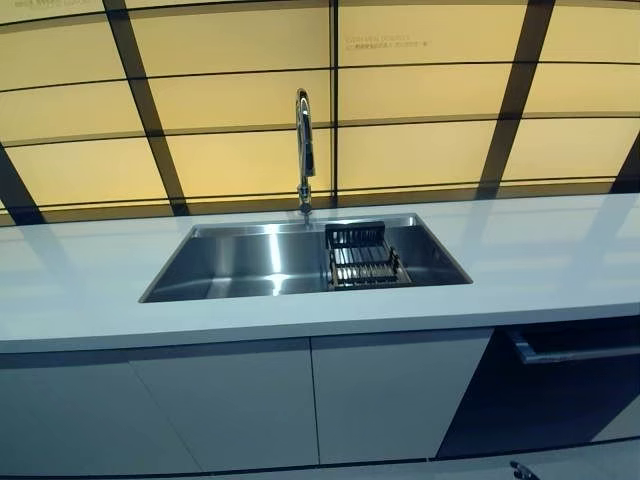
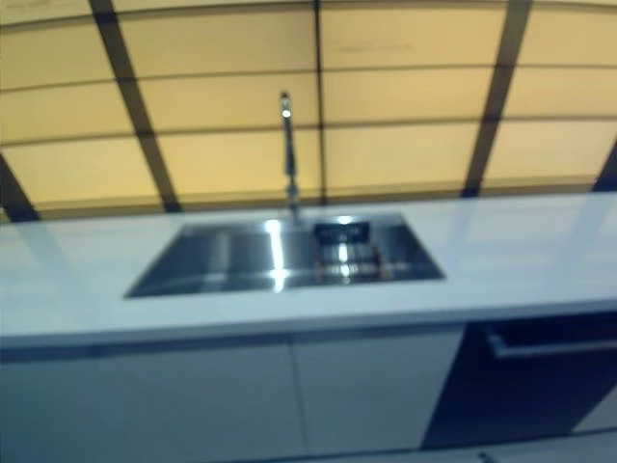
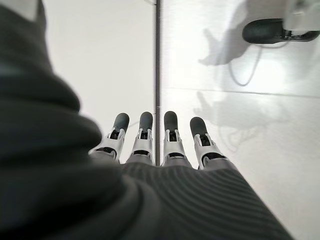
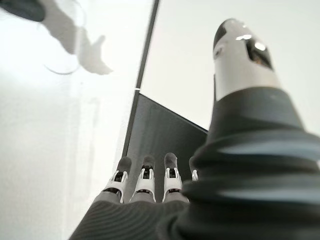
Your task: Take plates into dishwasher
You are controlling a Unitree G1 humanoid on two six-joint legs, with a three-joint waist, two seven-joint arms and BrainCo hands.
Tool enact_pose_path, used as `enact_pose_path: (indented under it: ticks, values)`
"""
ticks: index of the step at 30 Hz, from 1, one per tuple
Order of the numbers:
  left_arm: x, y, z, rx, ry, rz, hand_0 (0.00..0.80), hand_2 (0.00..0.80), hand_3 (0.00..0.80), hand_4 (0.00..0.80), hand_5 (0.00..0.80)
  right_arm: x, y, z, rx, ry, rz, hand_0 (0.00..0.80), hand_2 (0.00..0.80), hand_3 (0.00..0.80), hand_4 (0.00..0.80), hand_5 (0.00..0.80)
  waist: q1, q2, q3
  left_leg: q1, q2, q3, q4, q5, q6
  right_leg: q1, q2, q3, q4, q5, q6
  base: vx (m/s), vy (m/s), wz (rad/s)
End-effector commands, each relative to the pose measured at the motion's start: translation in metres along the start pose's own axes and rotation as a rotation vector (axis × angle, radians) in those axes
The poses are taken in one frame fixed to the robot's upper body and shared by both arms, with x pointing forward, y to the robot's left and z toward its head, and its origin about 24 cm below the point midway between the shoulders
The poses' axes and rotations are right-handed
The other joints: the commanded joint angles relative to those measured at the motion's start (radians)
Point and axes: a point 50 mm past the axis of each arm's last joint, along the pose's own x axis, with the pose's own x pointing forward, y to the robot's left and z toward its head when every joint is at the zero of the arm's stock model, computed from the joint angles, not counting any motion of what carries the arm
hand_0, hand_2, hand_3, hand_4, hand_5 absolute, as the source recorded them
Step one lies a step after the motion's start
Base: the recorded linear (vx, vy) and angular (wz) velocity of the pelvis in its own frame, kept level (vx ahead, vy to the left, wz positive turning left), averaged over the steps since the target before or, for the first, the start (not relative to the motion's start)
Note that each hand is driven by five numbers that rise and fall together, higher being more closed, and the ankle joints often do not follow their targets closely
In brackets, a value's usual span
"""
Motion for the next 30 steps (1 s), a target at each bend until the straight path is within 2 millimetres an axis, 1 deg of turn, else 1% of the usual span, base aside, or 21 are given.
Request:
enact_pose_path:
  ticks: [1, 2, 3, 4, 5, 6, 7, 8, 10, 13, 14, 15, 16, 17, 18, 19, 20, 21, 24, 27, 30]
  values:
    - [0.004, 0.010, 0.037, 0.091, -0.140, -0.003, 0.000, 0.000, 0.000, 0.000, 0.000, 0.004, 0.005, 0.013, 0.098, -0.037, 0.037, 0.000, 0.000, 0.000, 0.000, 0.000, 0.008, -0.042, 0.022, 0.104, -0.014, -0.038, -0.076, -0.027, 0.050, -0.131, 0.078, 0.009, -0.117, 0.232, -0.011, -0.207, 0.244, 0.27]
    - [0.004, 0.011, 0.038, 0.096, -0.140, -0.005, 0.000, 0.000, 0.000, 0.000, 0.000, 0.004, 0.007, 0.012, 0.104, -0.031, 0.044, 0.000, 0.000, 0.000, 0.000, 0.000, 0.009, -0.044, 0.022, 0.102, -0.017, -0.039, -0.078, -0.026, 0.053, -0.133, 0.077, 0.009, -0.120, 0.237, -0.008, -0.226, 0.210, 0.13]
    - [0.003, 0.012, 0.037, 0.116, -0.139, -0.003, 0.000, 0.000, 0.000, 0.000, 0.000, 0.003, 0.012, 0.009, 0.129, -0.018, 0.073, 0.000, 0.000, 0.000, 0.000, 0.000, 0.016, -0.051, 0.028, 0.100, -0.026, -0.046, -0.091, -0.020, 0.058, -0.149, 0.072, -0.001, -0.130, 0.266, 0.000, -0.229, 0.171, 0.21]
    - [0.002, 0.017, 0.034, 0.118, -0.129, 0.006, 0.000, 0.000, 0.000, 0.000, 0.000, 0.004, 0.016, 0.008, 0.151, -0.004, 0.108, 0.000, 0.000, 0.000, 0.000, 0.000, 0.027, -0.054, 0.036, 0.108, -0.025, -0.040, -0.111, -0.010, 0.059, -0.169, 0.065, -0.029, -0.128, 0.292, 0.009, -0.271, 0.184, 0.21]
    - [0.002, 0.021, 0.032, 0.112, -0.121, 0.014, 0.000, 0.000, 0.000, 0.000, 0.000, 0.004, 0.018, 0.008, 0.158, 0.000, 0.123, 0.000, 0.000, 0.000, 0.000, 0.000, 0.033, -0.053, 0.039, 0.113, -0.022, -0.026, -0.123, -0.003, 0.058, -0.178, 0.058, -0.052, -0.111, 0.300, 0.013, -0.266, 0.161, 0.13]
    - [0.001, 0.024, 0.030, 0.104, -0.111, 0.026, 0.000, 0.000, 0.000, 0.000, 0.000, 0.005, 0.021, 0.009, 0.165, 0.004, 0.144, 0.000, 0.000, 0.000, 0.000, 0.000, 0.040, -0.052, 0.041, 0.115, -0.018, -0.012, -0.132, 0.007, 0.059, -0.183, 0.053, -0.067, -0.081, 0.300, 0.014, -0.165, 0.086, -0.04]
    - [0.001, 0.025, 0.029, 0.102, -0.109, 0.029, 0.000, 0.000, 0.000, 0.000, 0.000, 0.005, 0.022, 0.009, 0.164, 0.005, 0.149, 0.000, 0.000, 0.000, 0.000, 0.000, 0.042, -0.051, 0.042, 0.115, -0.017, -0.010, -0.134, 0.008, 0.059, -0.184, 0.052, -0.069, -0.075, 0.299, 0.014, -0.171, 0.067, -0.21]
    - [0.000, 0.028, 0.027, 0.098, -0.102, 0.036, 0.000, 0.000, 0.000, 0.000, 0.000, 0.005, 0.025, 0.010, 0.161, 0.009, 0.161, 0.000, 0.000, 0.000, 0.000, 0.000, 0.047, -0.049, 0.041, 0.109, -0.013, -0.002, -0.135, 0.018, 0.062, -0.181, 0.051, -0.064, -0.032, 0.289, 0.008, -0.196, 0.039, -0.28]
    - [-0.002, 0.038, 0.023, 0.084, -0.077, 0.056, 0.000, 0.000, 0.000, 0.000, 0.000, 0.005, 0.032, 0.005, 0.158, 0.027, 0.196, 0.000, 0.000, 0.000, 0.000, 0.000, 0.060, -0.038, 0.029, 0.079, 0.000, 0.011, -0.132, 0.043, 0.074, -0.144, 0.060, -0.035, 0.057, 0.234, -0.016, -0.256, -0.006, -0.21]
    - [-0.001, 0.038, 0.020, 0.076, -0.054, 0.064, 0.000, 0.000, 0.000, 0.000, 0.000, 0.003, 0.044, -0.003, 0.158, 0.064, 0.221, 0.000, 0.000, 0.000, 0.000, 0.000, 0.075, -0.037, 0.005, 0.060, 0.013, 0.013, -0.140, 0.060, 0.085, -0.082, 0.085, -0.014, 0.089, 0.153, -0.038, -0.141, -0.094, 0.01]
    - [-0.001, 0.038, 0.020, 0.075, -0.054, 0.064, 0.000, 0.000, 0.000, 0.000, 0.000, 0.003, 0.045, -0.003, 0.157, 0.066, 0.221, 0.000, 0.000, 0.000, 0.000, 0.000, 0.076, -0.038, 0.005, 0.060, 0.014, 0.013, -0.140, 0.061, 0.085, -0.080, 0.087, -0.012, 0.090, 0.150, -0.038, -0.112, -0.162, 0.09]
    - [0.001, 0.032, 0.020, 0.067, -0.047, 0.056, 0.000, 0.000, 0.000, 0.000, 0.000, 0.003, 0.051, -0.006, 0.152, 0.092, 0.230, 0.000, 0.000, 0.000, 0.000, 0.000, 0.089, -0.042, -0.011, 0.053, 0.024, 0.016, -0.145, 0.072, 0.077, -0.025, 0.105, -0.018, 0.028, 0.083, -0.052, -0.098, -0.209, 0.05]
    - [0.002, 0.028, 0.020, 0.063, -0.048, 0.049, 0.000, 0.000, 0.000, 0.000, 0.000, 0.003, 0.054, -0.008, 0.152, 0.103, 0.232, 0.000, 0.000, 0.000, 0.000, 0.000, 0.097, -0.051, -0.017, 0.045, 0.023, 0.022, -0.139, 0.071, 0.070, -0.004, 0.107, -0.024, -0.019, 0.080, -0.053, -0.116, -0.304, -0.04]
    - [0.002, 0.025, 0.020, 0.056, -0.048, 0.045, 0.000, 0.000, 0.000, 0.000, 0.000, 0.002, 0.055, -0.011, 0.148, 0.112, 0.232, 0.000, 0.000, 0.000, 0.000, 0.000, 0.100, -0.057, -0.021, 0.035, 0.025, 0.028, -0.132, 0.071, 0.061, 0.009, 0.112, -0.018, -0.062, 0.085, -0.055, -0.056, -0.206, -0.12]
    - [0.003, 0.025, 0.020, 0.055, -0.047, 0.045, 0.000, 0.000, 0.000, 0.000, 0.000, 0.002, 0.055, -0.011, 0.148, 0.113, 0.232, 0.000, 0.000, 0.000, 0.000, 0.000, 0.100, -0.057, -0.021, 0.034, 0.025, 0.028, -0.132, 0.071, 0.060, 0.010, 0.113, -0.017, -0.065, 0.086, -0.055, -0.062, -0.213, -0.15]
    - [0.003, 0.021, 0.019, 0.036, -0.044, 0.031, 0.000, 0.000, 0.000, 0.000, 0.000, 0.002, 0.055, -0.012, 0.145, 0.125, 0.228, 0.000, 0.000, 0.000, 0.000, 0.000, 0.097, -0.058, -0.022, 0.034, 0.032, 0.029, -0.132, 0.076, 0.050, 0.016, 0.126, -0.005, -0.087, 0.085, -0.062, -0.071, -0.203, -0.15]
    - [0.004, 0.016, 0.019, 0.024, -0.046, 0.006, 0.000, 0.000, 0.000, 0.000, 0.000, 0.002, 0.055, -0.014, 0.134, 0.132, 0.223, 0.000, 0.000, 0.000, 0.000, 0.000, 0.093, -0.055, -0.023, 0.034, 0.042, 0.035, -0.140, 0.087, 0.036, 0.025, 0.135, -0.008, -0.101, 0.083, -0.070, -0.078, -0.237, -0.15]
    - [0.003, 0.013, 0.018, 0.027, -0.045, -0.013, 0.000, 0.000, 0.000, 0.000, 0.000, 0.001, 0.055, -0.016, 0.130, 0.134, 0.219, 0.000, 0.000, 0.000, 0.000, 0.000, 0.092, -0.052, -0.023, 0.037, 0.046, 0.032, -0.149, 0.097, 0.029, 0.033, 0.141, -0.011, -0.110, 0.082, -0.075, -0.050, -0.165, -0.08]
    - [0.004, 0.004, 0.012, 0.036, -0.020, -0.047, 0.000, 0.000, 0.000, 0.000, 0.000, -0.002, 0.055, -0.022, 0.118, 0.153, 0.215, 0.000, 0.000, 0.000, 0.000, 0.000, 0.083, -0.045, -0.031, 0.041, 0.054, 0.025, -0.181, 0.126, 0.012, 0.049, 0.158, -0.018, -0.135, 0.082, -0.088, -0.048, -0.111, 0.00]
    - [0.004, -0.005, 0.008, 0.035, -0.003, -0.063, 0.000, 0.000, 0.000, 0.000, 0.000, -0.004, 0.057, -0.029, 0.101, 0.161, 0.224, 0.000, 0.000, 0.000, 0.000, 0.000, 0.078, -0.044, -0.037, 0.038, 0.056, 0.018, -0.187, 0.134, 0.002, 0.056, 0.163, -0.025, -0.150, 0.080, -0.095, -0.054, -0.054, 0.07]
    - [0.004, -0.007, 0.003, 0.027, 0.015, -0.067, 0.000, 0.000, 0.000, 0.000, 0.000, -0.006, 0.060, -0.031, 0.106, 0.164, 0.242, 0.000, 0.000, 0.000, 0.000, 0.000, 0.076, -0.042, -0.041, 0.047, 0.060, 0.016, -0.202, 0.142, -0.002, 0.066, 0.166, -0.031, -0.152, 0.075, -0.097, -0.001, -0.019, 0.07]
